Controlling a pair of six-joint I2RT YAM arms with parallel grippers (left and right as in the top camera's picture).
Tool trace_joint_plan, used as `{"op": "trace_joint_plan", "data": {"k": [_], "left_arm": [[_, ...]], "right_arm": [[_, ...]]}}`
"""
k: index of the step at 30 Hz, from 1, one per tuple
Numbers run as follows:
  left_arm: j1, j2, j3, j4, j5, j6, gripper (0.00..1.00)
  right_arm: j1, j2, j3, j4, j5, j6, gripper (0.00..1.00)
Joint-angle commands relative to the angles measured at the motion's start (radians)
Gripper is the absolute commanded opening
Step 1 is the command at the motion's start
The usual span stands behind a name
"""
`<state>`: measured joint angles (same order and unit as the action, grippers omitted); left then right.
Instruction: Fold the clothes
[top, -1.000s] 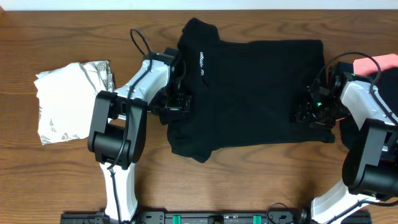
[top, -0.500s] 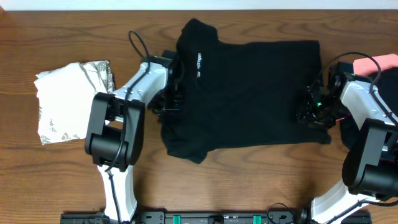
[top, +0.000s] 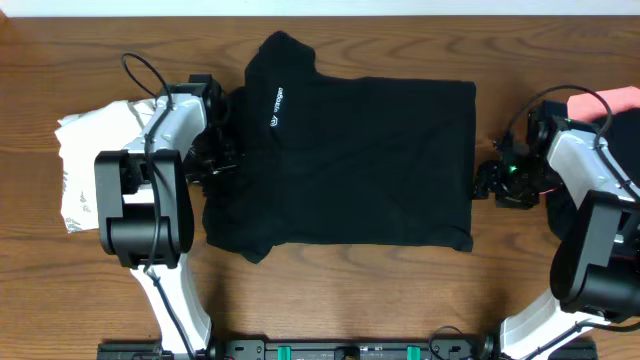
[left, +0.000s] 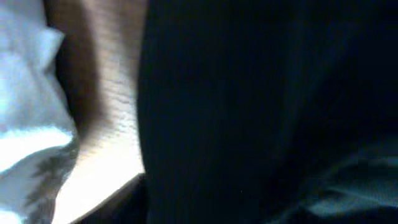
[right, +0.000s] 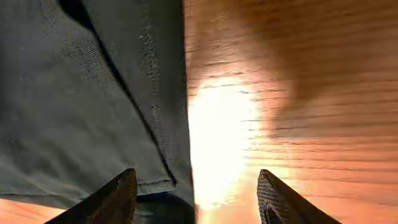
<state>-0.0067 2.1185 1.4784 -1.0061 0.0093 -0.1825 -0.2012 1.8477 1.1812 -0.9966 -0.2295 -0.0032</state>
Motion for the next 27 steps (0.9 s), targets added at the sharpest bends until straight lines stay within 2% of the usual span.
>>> {"op": "trace_joint_plan", "data": {"k": [1,6,15,27], "left_arm": [[-0.018,0.028,-0.029,0.009,0.008,0.005,0.61],[-0.032,0.026,-0.029,0.01,0.008,0.006,0.61],[-0.034,0.026,-0.03,0.004,0.008,0.006,0.61],[-0.034,0.026,-0.03,-0.004,0.008,0.005,0.61]], "right_arm": [[0.037,0.004,-0.006,-0.005,-0.011,0.016,0.61],[0.101,0.004,-0.006,0.022,-0.068,-0.022,0.61],[0.214,0.004,-0.006,0.126,-0.076,-0.02,0.55],[0.235,0.004,-0.006,-0.116,0.024,-0.012,0.56]]}}
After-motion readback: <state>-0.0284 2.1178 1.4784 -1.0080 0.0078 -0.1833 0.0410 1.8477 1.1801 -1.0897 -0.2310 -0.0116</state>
